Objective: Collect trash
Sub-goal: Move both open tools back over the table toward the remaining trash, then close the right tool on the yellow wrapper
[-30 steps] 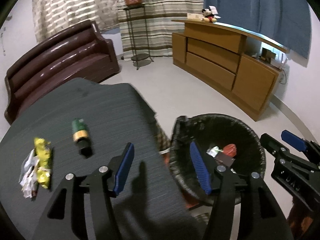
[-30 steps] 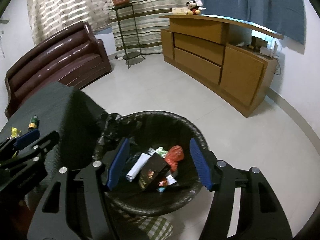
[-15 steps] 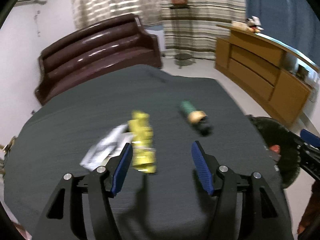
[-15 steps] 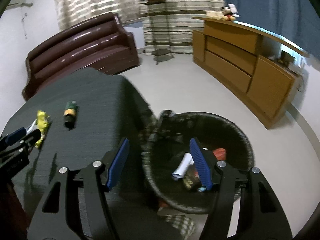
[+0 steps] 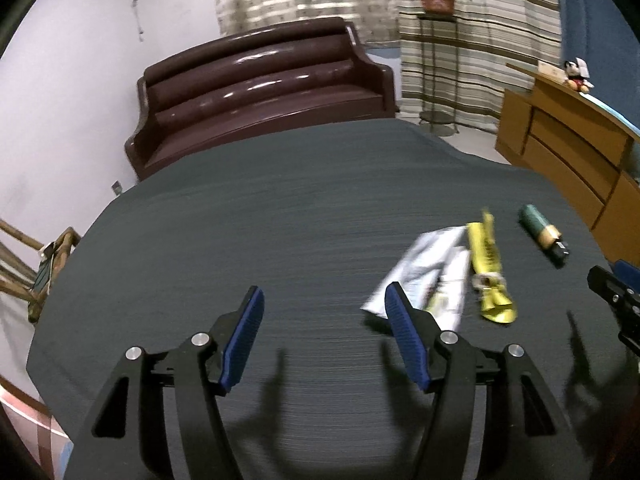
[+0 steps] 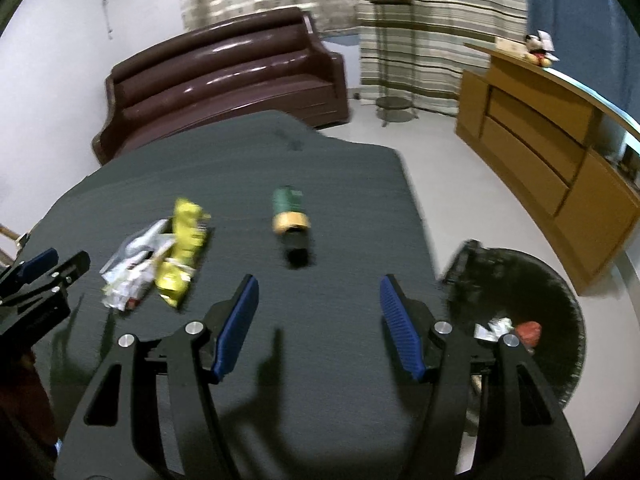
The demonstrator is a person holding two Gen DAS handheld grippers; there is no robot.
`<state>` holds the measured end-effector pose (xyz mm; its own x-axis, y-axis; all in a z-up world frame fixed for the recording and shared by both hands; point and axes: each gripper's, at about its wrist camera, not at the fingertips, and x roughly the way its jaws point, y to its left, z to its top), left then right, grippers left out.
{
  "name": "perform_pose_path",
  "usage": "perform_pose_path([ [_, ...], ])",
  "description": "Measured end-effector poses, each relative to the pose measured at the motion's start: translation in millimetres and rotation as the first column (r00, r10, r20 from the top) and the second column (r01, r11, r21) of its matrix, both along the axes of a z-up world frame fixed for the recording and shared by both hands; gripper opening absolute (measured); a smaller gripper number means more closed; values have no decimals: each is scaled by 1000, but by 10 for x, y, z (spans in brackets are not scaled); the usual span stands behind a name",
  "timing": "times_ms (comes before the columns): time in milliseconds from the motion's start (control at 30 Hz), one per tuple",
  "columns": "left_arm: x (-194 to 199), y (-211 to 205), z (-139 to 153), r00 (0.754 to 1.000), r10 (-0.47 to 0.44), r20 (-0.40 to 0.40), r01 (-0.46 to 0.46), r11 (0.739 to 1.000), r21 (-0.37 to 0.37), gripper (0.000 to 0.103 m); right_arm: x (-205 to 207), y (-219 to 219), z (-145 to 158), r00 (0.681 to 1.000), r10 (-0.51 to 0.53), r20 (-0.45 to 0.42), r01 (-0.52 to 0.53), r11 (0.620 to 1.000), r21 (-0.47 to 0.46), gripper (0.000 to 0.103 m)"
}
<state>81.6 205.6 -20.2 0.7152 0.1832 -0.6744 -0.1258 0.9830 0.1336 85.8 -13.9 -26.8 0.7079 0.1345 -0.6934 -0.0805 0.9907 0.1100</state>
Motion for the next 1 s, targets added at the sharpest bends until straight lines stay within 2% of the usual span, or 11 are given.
perform_pose_path([
  [233, 68, 247, -26, 999, 43, -4, -43, 999, -12, 62, 155, 493, 21, 998, 70, -11, -70, 997, -16, 61],
  [567, 144, 448, -95, 998, 60, -27, -61, 998, -34, 62, 298, 877, -94, 993, 104, -63, -108, 992, -63, 59],
  [633, 165, 465, -103, 998, 52, -31, -53, 998, -44, 62, 348, 913, -123, 992, 97, -80, -103, 991, -82, 51],
  [867, 223, 412, -124, 999, 7, -32, -9, 998, -62, 62, 395, 985, -230, 988, 96, -122, -109, 988, -105, 47],
  [900, 231, 401, -128, 999, -2, -32, 0, 998, -64, 62, 399, 978, -228, 988, 96, -122, -109, 988, -110, 42],
  [933, 243, 392, -129, 999, -7, -33, 5, 998, -66, 62, 403, 972, -226, 988, 96, -120, -110, 988, -111, 31],
  [1000, 254, 370, -135, 999, -20, -35, 17, 997, -71, 62, 408, 947, -229, 988, 96, -122, -109, 988, -105, 24],
])
